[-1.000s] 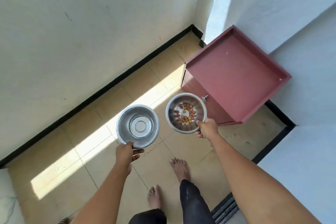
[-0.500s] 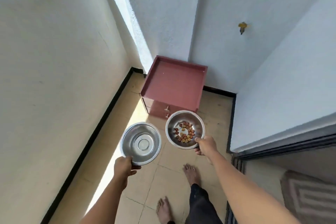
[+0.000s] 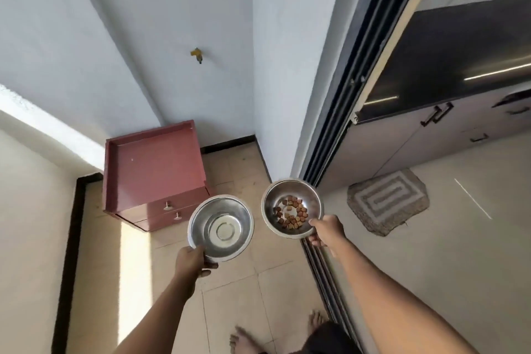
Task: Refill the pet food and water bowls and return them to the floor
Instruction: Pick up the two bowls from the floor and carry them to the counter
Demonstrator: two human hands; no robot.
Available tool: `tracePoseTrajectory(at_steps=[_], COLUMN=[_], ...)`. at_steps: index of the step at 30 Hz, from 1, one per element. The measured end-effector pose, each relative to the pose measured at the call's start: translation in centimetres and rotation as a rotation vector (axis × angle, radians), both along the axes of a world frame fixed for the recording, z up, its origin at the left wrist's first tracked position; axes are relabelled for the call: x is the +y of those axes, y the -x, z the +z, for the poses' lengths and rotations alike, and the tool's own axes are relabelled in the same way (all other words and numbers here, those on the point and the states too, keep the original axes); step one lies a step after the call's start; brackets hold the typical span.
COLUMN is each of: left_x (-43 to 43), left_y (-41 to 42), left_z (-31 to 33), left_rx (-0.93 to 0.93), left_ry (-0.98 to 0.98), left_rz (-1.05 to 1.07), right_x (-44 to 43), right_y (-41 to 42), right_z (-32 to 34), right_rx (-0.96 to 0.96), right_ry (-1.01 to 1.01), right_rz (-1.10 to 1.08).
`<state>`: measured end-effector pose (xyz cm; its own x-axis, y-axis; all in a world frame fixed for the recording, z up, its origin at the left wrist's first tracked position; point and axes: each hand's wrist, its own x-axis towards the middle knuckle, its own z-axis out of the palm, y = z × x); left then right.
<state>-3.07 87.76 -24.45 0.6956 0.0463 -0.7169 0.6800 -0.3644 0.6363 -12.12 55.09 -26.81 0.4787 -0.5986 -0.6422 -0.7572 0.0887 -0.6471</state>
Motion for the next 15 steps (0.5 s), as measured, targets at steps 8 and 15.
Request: tracePoseTrajectory(at_steps=[8, 15], left_x=[-14.2, -27.3], left_y=[0.6, 3.1], left_z=[0.9, 1.1], left_rx=[-0.007, -0.014], left_ry=[-0.019, -0.026], left_rz=[-0.221, -0.317], right_x=[-13.0, -25.0], right_y=[8.6, 12.7], right_z=[-0.7, -0.6], right_rx=[0.018, -0.002], right_ry=[0.008, 0.002], right_rz=[-0.193, -0.236])
